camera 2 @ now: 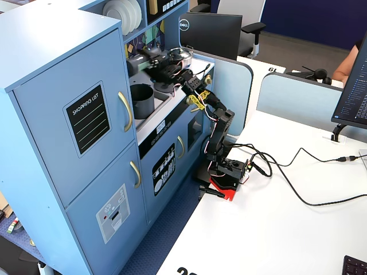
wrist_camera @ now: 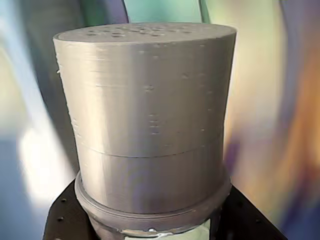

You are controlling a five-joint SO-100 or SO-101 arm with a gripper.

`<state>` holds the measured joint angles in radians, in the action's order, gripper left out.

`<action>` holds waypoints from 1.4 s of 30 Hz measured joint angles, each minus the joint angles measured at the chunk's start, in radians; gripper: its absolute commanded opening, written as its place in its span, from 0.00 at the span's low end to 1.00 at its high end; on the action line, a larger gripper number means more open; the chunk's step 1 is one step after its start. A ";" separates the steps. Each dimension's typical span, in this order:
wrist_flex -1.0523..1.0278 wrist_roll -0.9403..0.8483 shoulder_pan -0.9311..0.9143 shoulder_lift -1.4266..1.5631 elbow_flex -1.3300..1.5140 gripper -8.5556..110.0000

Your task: Put salt in the gray recipient

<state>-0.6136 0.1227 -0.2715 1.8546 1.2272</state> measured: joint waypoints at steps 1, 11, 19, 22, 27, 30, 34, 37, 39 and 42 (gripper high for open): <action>0.002 -0.107 -0.064 0.005 0.020 0.07; 0.189 -1.223 -0.514 -0.040 0.051 0.07; 0.268 -1.652 -0.578 -0.129 0.072 0.07; 0.336 -1.687 -0.578 -0.163 0.118 0.07; 0.433 -1.692 -0.589 -0.183 0.198 0.07; 0.476 -1.692 -0.597 -0.189 0.233 0.07; 0.525 -1.660 -0.609 -0.189 0.282 0.07; 0.574 -1.628 -0.615 -0.189 0.345 0.07; 0.609 -1.609 -0.620 -0.189 0.390 0.07; 0.641 -1.589 -0.620 -0.189 0.425 0.07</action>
<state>0.0276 -1.4665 -0.8912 1.6659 1.6521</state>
